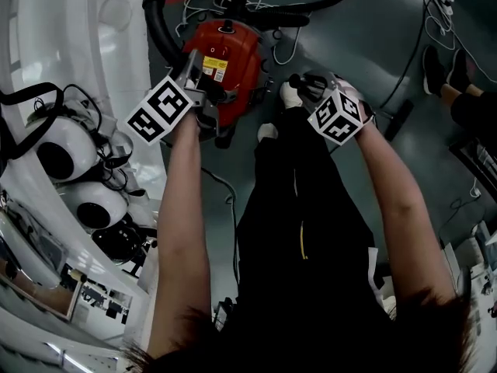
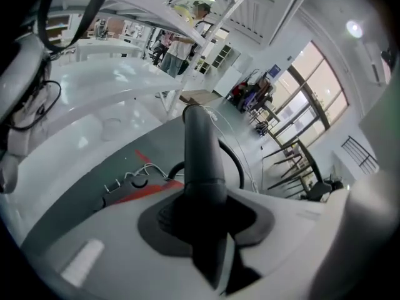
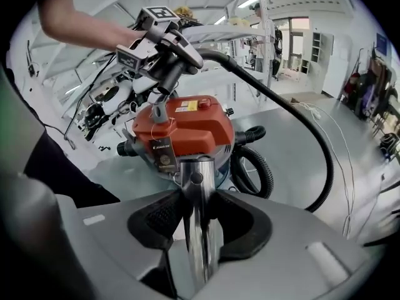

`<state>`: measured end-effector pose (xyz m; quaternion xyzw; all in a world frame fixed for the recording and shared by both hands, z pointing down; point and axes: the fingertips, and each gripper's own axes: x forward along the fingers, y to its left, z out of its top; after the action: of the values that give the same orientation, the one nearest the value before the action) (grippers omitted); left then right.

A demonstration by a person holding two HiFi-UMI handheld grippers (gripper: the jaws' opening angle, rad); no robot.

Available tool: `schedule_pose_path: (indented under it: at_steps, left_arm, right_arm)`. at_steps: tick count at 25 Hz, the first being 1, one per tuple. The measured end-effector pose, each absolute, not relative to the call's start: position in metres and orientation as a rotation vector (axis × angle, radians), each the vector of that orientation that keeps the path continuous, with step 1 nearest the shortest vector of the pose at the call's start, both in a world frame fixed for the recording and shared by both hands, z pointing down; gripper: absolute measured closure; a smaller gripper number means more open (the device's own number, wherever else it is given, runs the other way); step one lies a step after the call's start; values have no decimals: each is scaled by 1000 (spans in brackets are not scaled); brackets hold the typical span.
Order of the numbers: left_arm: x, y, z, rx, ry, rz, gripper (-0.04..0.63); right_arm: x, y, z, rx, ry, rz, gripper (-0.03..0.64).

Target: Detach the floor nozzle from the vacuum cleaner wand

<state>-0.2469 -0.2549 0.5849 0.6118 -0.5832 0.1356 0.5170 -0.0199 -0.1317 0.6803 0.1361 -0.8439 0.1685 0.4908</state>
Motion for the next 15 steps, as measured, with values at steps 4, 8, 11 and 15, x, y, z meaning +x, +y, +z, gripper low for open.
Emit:
schedule_pose_path:
  at_steps: [4,8,11,15]
  left_arm:
    - [-248,-255,587,1432,-1431,270,476]
    - [-246,-255,594,1389,-1455,233,476]
    - [-246,-257,598,1349,-1489,183,475]
    - [-245,-259,605,1319,-1529,149,474]
  right_arm:
    - [-27,-136,683,324,-2042,411,449]
    - [-45,-145,686,319,-2057,416,449]
    - [-63,-156,687,310,-2068,419,449]
    - [-85,-169,690,304,-2071,420,449]
